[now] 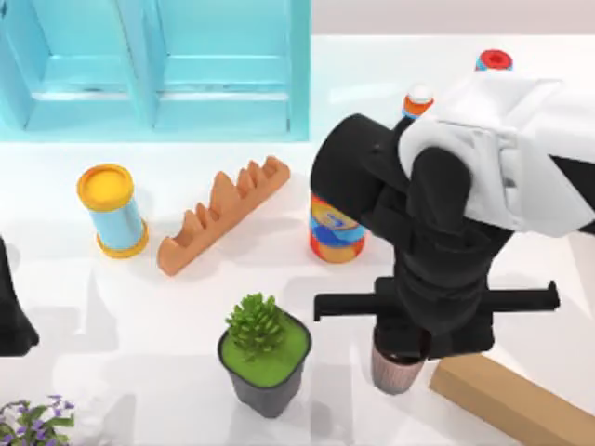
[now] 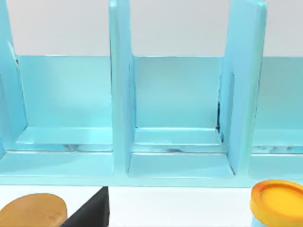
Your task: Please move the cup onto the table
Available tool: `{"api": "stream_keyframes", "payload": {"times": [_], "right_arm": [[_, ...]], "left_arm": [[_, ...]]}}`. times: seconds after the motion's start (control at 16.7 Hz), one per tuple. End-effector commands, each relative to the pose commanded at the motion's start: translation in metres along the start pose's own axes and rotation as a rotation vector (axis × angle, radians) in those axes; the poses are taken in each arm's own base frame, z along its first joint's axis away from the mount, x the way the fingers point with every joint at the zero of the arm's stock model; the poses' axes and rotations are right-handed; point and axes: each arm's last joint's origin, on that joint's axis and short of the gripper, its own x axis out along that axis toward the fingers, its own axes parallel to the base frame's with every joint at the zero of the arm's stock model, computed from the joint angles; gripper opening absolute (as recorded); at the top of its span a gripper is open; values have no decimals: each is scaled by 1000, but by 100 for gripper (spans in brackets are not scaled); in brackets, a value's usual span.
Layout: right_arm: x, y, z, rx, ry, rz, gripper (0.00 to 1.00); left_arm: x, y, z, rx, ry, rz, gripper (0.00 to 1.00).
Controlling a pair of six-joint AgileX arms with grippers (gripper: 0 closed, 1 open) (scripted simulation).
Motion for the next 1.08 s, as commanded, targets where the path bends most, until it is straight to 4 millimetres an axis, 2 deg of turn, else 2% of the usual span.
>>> {"api": "stream_keyframes", "payload": {"times": [0.24, 0.48, 1.08], "right_arm": [[22, 2, -1, -2, -2, 2, 0], [24, 3, -2, -2, 0, 0, 0], [24, 3, -2, -2, 0, 0, 75]], "left_arm": [[0, 0, 0, 0, 0, 0, 100], [0, 0, 0, 0, 0, 0, 100], [0, 0, 0, 0, 0, 0, 100]]}}
